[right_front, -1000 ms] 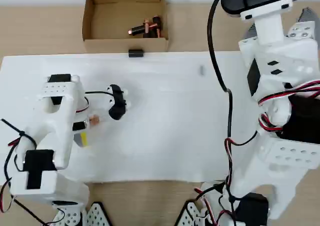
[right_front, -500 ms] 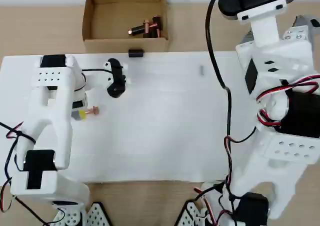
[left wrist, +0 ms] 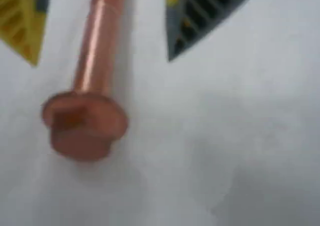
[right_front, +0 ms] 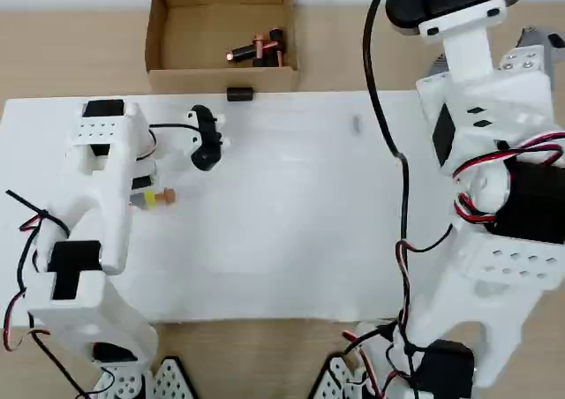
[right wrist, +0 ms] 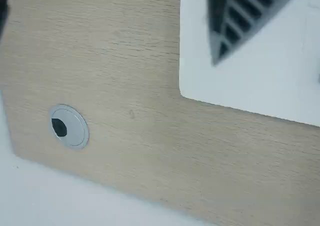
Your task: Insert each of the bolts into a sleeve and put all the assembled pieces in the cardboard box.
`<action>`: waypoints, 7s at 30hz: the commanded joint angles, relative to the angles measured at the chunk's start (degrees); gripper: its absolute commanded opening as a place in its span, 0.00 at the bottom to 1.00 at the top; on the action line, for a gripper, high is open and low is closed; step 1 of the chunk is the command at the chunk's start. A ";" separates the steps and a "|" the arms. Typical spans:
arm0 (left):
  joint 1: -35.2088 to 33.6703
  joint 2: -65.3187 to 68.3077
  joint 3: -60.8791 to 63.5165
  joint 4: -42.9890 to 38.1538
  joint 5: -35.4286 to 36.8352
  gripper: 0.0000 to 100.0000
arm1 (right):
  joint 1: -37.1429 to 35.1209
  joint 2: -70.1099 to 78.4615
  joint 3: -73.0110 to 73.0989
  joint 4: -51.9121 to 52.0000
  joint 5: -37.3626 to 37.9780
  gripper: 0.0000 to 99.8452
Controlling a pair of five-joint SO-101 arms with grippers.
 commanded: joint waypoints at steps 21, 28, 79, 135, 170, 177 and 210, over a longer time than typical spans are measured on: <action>2.73 7.25 -2.55 -0.79 -20.84 0.01 | 0.40 -1.19 1.36 0.00 -0.09 0.32; 2.37 7.25 -11.69 4.75 -15.38 0.01 | -1.01 -1.45 4.79 -0.18 -0.09 0.32; -19.87 -40.57 -2.11 5.36 91.78 0.01 | -30.73 86.73 -50.42 -10.99 28.66 0.32; -26.73 -66.51 22.07 -7.74 89.49 0.01 | -33.36 97.89 -50.33 -14.59 38.77 0.12; -32.97 -66.77 21.71 -4.92 87.38 0.01 | -36.35 91.91 -64.40 3.43 39.03 0.04; -34.90 -66.77 21.98 -5.19 85.01 0.01 | -35.38 93.76 -62.37 0.62 39.03 0.10; -34.46 -66.77 22.15 -5.27 85.36 0.01 | -28.62 99.30 -55.08 -22.33 39.38 0.15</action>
